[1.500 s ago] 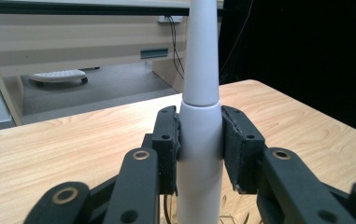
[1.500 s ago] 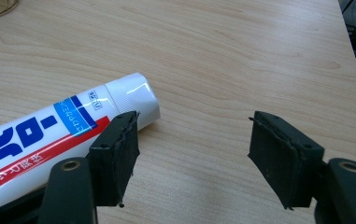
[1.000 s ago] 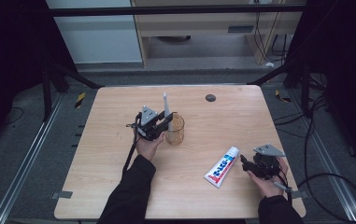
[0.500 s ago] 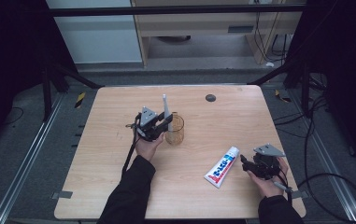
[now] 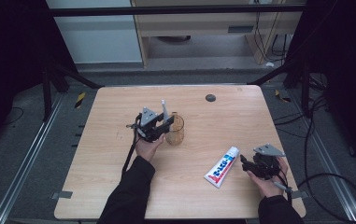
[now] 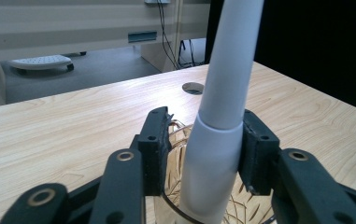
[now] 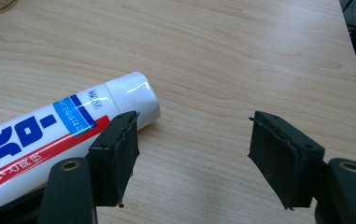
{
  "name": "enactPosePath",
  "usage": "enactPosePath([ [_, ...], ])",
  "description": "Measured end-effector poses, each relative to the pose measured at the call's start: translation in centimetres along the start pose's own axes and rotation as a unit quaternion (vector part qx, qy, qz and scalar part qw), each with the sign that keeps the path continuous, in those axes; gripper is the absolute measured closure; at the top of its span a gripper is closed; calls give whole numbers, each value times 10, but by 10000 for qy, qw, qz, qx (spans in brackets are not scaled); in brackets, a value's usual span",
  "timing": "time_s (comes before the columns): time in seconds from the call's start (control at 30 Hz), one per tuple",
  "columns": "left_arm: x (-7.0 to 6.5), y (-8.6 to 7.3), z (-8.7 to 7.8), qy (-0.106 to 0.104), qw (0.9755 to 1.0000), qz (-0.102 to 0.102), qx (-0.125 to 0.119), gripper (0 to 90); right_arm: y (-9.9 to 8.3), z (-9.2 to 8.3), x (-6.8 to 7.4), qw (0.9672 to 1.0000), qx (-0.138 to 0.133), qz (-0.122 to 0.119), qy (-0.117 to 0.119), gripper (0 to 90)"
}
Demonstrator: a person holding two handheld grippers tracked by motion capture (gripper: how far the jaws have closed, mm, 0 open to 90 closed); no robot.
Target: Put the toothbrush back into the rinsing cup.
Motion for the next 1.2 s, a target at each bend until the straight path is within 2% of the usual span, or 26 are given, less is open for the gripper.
enactPosePath([
  [0.07,-1,0,-1,-2,10000,-23,-8,560,0,0,0,10000,4,3,-2,326],
  [0.27,-1,-1,-4,72,9999,140,-46,486,1,0,1,10000,-3,21,-3,325],
  [0.5,1,-1,-14,141,9997,204,-88,423,1,0,1,10000,-6,8,-15,324],
  [0.67,-3,2,-22,56,9996,231,-139,376,2,-1,1,10000,-22,5,-25,324],
  [1.03,-10,-1,-33,13,9990,440,79,341,4,-4,1,9999,-80,57,-19,324],
  [1.2,-4,-1,-45,89,9977,623,234,333,5,-6,0,9999,-101,69,-25,324],
])
Point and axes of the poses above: each handheld gripper's, and its own axes: z roughly forward along the jaws, y roughly out of its top, x roughly to its left, the point moved 10 cm from there along z, roughly forward along the jaws, and after that the axes turned 6 degrees about -z, right-handed, at the moved point
